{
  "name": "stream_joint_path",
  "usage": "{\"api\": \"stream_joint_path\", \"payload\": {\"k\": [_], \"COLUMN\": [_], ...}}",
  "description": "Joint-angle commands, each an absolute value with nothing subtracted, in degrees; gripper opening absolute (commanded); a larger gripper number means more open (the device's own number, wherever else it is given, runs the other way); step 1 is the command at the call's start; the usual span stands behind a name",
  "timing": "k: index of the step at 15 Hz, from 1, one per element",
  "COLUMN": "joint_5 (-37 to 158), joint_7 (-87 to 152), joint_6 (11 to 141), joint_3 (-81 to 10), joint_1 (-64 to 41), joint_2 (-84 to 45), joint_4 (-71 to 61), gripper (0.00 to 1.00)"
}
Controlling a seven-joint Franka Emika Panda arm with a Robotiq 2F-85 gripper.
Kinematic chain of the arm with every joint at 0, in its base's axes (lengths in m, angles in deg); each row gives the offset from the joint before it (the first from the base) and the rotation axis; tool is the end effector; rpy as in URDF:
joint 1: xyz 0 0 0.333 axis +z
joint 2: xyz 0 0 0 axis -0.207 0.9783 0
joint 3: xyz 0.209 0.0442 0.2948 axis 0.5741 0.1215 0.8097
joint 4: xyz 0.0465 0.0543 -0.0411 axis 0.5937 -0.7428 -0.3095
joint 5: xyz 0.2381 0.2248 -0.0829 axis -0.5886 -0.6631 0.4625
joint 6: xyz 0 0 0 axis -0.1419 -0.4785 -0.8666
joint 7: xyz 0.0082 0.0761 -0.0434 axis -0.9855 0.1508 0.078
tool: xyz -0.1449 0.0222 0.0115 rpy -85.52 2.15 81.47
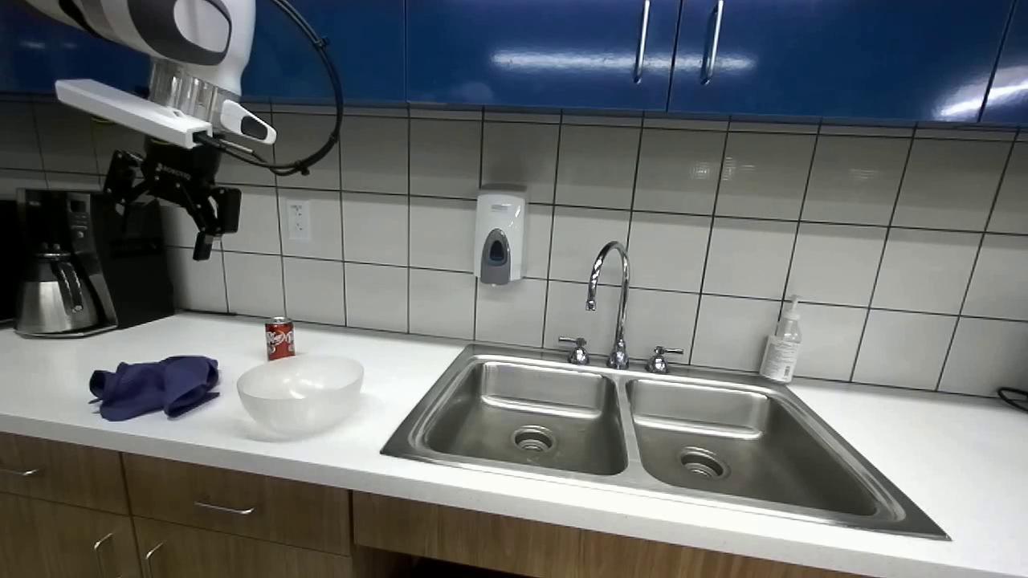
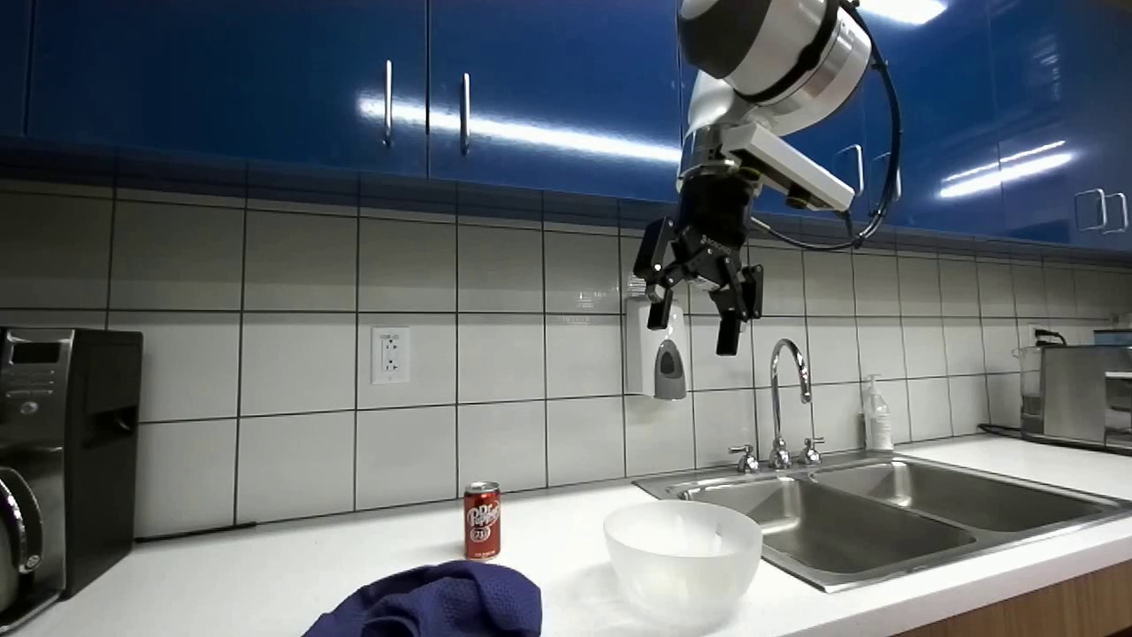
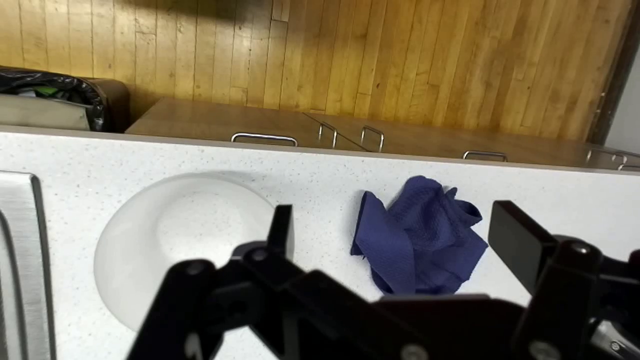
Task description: Put the blue towel in the clear bowl.
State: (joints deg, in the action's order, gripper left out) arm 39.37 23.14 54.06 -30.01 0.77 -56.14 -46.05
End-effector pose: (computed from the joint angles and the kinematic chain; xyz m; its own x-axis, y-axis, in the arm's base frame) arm 0.3542 0.1252 0.5058 0.9794 0.2019 -0.0015 0.1938 -0.9420 -0.2740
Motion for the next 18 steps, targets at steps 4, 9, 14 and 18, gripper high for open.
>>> {"api": "stream_joint_path", "payload": {"k": [4, 9, 14, 18], "joint_5": [39.12, 39.63, 40.13, 41.03], "joint_7": [22.82, 23.35, 23.92, 24.26], "joint_6": [54.88, 57.74, 62.53, 67.9], "joint_3": [-27.79, -24.99, -21.92, -20.11], "joint_1": [-0.18, 0.56, 1.25, 1.82], "joint_2": [-55.2, -52.68, -47.65, -43.44], "joint_4": [-45.83, -45.79, -45.42, -44.7], "gripper": [1.0, 1.0, 1.0, 1.0]}}
